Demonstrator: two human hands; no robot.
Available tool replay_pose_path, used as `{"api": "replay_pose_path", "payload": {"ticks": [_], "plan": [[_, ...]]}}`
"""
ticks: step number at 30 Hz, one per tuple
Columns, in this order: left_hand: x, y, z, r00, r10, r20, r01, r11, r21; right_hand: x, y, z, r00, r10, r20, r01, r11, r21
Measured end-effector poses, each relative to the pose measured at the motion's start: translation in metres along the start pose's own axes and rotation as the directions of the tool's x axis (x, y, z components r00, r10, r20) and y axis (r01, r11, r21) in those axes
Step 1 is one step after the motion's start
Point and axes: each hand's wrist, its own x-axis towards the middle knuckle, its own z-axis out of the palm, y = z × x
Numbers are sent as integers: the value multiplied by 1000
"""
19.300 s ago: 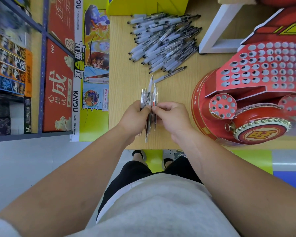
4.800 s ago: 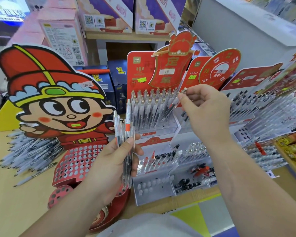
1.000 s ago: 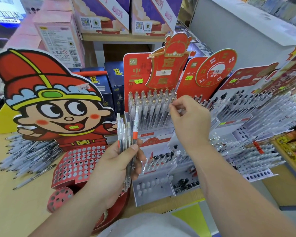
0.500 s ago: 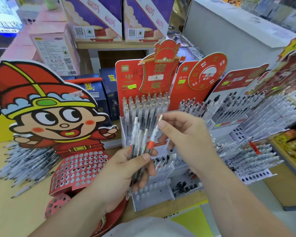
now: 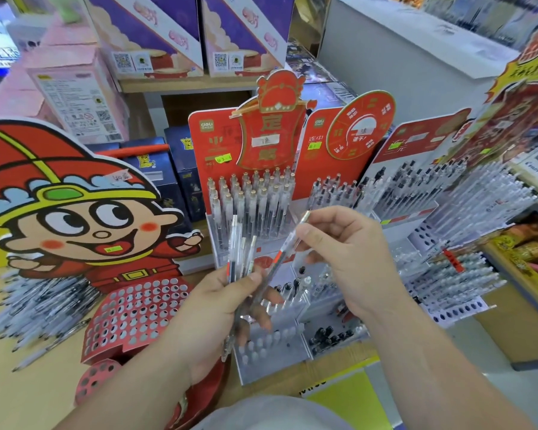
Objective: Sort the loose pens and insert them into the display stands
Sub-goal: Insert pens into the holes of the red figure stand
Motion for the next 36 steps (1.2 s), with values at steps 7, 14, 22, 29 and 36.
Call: {"api": "replay_pose_path", "payload": {"ticks": [7, 14, 22, 29, 36], "plan": [[8, -8, -16, 990, 8, -141, -6, 1000, 10, 15, -23, -20, 949, -271, -161, 223, 939, -263], [2, -4, -19, 991, 47, -125, -50, 998, -23, 41, -22, -16, 859, -466, -212, 315, 808, -497], [3, -6, -26, 984, 29, -177, -59, 984, -168, 54, 2, -1, 828, -551, -109, 314, 615, -723], [13, -6, -35, 985, 19, -170, -62, 966, -252, 59, 12, 4, 850, -523, -61, 289, 559, -777], [4, -7, -31, 970, 133, -202, -163, 977, -138, 62, 16, 11, 854, -520, -37, 248, 468, -848]]}}
